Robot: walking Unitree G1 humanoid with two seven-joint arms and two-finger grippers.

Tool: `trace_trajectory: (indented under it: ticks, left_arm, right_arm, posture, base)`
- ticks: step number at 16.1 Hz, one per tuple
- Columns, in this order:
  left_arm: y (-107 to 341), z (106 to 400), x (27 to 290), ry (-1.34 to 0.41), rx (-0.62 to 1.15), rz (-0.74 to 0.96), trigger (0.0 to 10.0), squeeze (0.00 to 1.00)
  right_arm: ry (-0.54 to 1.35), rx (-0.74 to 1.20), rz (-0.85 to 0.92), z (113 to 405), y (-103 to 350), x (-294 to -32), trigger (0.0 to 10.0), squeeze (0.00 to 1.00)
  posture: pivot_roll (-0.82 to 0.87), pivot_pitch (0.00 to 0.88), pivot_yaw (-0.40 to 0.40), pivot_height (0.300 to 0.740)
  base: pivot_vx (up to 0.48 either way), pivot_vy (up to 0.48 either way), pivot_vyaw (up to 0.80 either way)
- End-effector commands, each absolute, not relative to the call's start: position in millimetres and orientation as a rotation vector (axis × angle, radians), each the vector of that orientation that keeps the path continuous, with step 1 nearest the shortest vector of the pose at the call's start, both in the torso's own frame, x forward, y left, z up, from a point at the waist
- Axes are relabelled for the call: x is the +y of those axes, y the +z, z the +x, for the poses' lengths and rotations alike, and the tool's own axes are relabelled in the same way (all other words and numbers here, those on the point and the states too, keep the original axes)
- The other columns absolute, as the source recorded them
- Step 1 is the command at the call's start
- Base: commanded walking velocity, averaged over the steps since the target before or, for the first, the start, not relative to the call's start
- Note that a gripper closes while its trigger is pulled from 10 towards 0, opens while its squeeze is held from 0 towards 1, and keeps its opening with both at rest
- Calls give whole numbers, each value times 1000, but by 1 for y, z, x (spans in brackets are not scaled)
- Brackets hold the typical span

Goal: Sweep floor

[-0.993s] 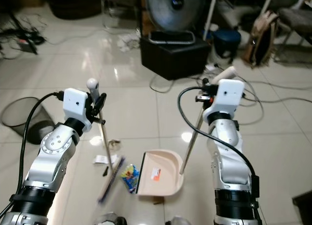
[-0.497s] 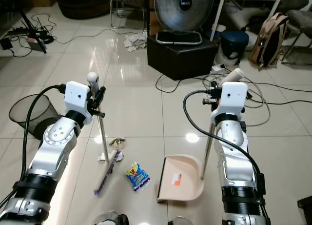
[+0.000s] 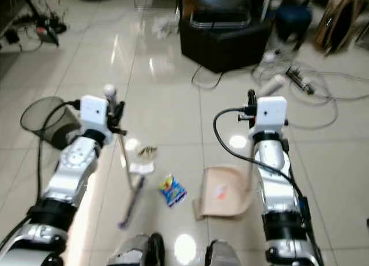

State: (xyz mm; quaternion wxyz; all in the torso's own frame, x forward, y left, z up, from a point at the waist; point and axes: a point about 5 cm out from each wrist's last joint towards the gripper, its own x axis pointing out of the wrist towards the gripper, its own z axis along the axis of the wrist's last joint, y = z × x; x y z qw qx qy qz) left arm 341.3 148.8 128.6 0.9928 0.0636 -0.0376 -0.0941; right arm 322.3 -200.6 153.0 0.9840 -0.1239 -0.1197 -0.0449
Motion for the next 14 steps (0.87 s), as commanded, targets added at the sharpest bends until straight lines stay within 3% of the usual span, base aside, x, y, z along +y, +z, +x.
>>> trace_trajectory:
  ticks: [1, 6, 14]
  left_arm:
    - [132, 343, 151, -178, -100, 122, 10000, 0]
    - [126, 342, 140, -183, -118, 92, 10000, 0]
    - [120, 348, 123, -126, -120, -24, 10000, 0]
  right_arm:
    - [-71, -281, -298, 324, 159, -199, 10000, 0]
    - [37, -316, -432, 319, 146, -183, 10000, 0]
    - [14, -355, -331, 308, 127, -152, 10000, 0]
  posture:
    - [67, 300, 121, 740]
    - [69, 342, 106, 740]
    - [73, 347, 127, 740]
  base:
    - [0, 0, 0]
    - [0, 0, 0]
    - [0, 0, 0]
